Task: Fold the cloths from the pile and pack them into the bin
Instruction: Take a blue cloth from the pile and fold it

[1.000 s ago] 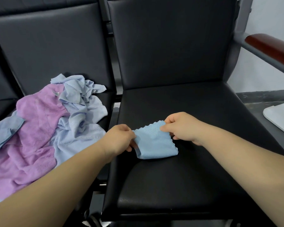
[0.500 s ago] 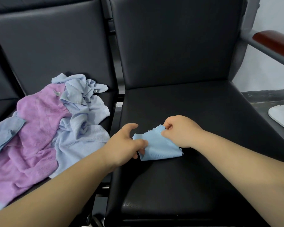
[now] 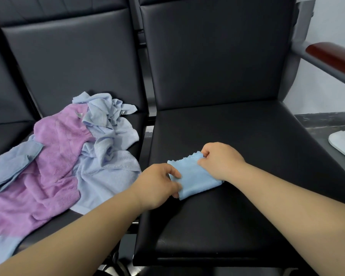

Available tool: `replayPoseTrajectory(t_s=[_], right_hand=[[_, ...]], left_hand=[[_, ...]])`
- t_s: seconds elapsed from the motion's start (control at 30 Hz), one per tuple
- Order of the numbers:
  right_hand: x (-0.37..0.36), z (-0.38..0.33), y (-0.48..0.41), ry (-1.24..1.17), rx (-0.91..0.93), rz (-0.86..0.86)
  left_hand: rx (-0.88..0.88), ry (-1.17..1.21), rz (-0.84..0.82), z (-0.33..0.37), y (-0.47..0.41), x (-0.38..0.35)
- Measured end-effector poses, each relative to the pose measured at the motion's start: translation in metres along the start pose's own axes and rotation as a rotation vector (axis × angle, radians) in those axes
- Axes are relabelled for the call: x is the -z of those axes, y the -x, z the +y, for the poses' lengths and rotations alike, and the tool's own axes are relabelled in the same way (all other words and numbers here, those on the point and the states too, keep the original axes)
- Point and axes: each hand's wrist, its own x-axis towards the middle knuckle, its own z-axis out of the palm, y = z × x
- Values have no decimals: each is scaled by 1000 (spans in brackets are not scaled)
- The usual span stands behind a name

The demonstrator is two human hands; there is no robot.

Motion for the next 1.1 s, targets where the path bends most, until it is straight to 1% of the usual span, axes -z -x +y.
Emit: replayPoseTrajectory(t_s=[0.1,0.2,0.27,0.37,0.5,0.6,0.63,0.67,0.73,0.77,0.8,0.83,0.9,0.97,1.0,1.1], right_hand=[[-1,-1,2,-29,-13,9],[1,-3,3,-91,-57,7],[8,-4,1,-86,-117,-51],[21,-5,2,-54,-198,-186],[17,-10,3,2,-221,-232],[13,-8,2,-2,-201,-250],[15,-6,3,-56,-186,-260],[20,-2,4,-167,-177,-271],[32,6,9,-476,-176,-305],[39,9,13,-596,-172,-331],[43,11,15,-639,-151,-344],[46,12,17,-622,-120,-332],[48,14,21,-503,-58,-271],[51,13,26,-502,-14,-247],[52,12,28,-542,5,-253],[64,8,35,-674,24,-256]], left_hand=[[-15,-168,59,-4,-2,-4],[16,-172,114,-5,-3,-6],[51,-139,170,-4,-4,-3],[113,-135,242,-3,-9,0],[159,-141,184,-3,-18,0],[210,-77,181,0,-26,-1],[234,-15,194,1,-28,-1],[250,66,205,3,-30,0],[249,229,213,6,-32,3],[234,269,202,10,-32,3],[213,273,183,12,-31,2],[188,231,169,13,-30,-1],[158,101,180,15,-29,-8],[134,77,145,19,-30,-12],[127,120,105,24,-30,-11],[145,363,-10,39,-29,-11]])
